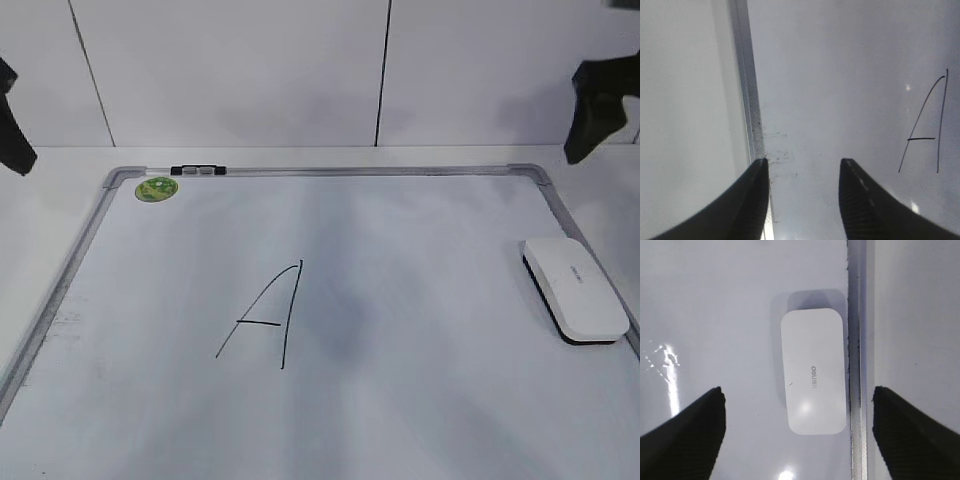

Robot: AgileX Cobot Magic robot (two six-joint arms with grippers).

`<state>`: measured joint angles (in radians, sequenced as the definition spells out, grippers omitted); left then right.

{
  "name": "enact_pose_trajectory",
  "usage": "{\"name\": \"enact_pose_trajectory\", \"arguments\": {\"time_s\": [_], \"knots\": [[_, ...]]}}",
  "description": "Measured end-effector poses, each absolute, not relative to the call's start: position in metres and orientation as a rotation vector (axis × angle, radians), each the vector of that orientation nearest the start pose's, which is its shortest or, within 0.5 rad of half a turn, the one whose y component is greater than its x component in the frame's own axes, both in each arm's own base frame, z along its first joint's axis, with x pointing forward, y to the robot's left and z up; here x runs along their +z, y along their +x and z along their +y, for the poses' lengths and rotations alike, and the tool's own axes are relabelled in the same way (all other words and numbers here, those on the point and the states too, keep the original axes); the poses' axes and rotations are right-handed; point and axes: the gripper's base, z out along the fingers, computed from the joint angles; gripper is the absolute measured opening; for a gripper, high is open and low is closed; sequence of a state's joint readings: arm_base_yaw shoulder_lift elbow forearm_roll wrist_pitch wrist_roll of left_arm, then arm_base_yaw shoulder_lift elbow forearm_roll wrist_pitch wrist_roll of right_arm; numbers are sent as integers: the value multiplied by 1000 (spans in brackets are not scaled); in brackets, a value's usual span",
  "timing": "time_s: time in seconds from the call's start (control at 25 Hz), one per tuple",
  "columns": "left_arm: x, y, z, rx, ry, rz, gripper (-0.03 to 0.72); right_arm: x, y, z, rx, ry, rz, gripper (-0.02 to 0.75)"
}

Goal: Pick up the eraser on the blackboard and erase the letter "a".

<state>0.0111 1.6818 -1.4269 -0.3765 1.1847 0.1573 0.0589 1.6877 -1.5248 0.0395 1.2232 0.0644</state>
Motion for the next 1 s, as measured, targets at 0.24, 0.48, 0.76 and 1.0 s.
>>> {"name": "enact_pose_trajectory", "arguments": {"time_s": [0.24,0.48,0.76,1.0], "knots": [[334,317,-28,-485,85,2766,348,372,307,24,127,18,2707,754],[382,276,-29,-462,128,2628,348,425,253,23,168,9,2533,754],[433,216,-29,-423,169,2432,348,459,203,24,243,-3,2388,754],[460,168,-30,-398,196,2305,348,452,160,26,298,-12,2362,754]]}}
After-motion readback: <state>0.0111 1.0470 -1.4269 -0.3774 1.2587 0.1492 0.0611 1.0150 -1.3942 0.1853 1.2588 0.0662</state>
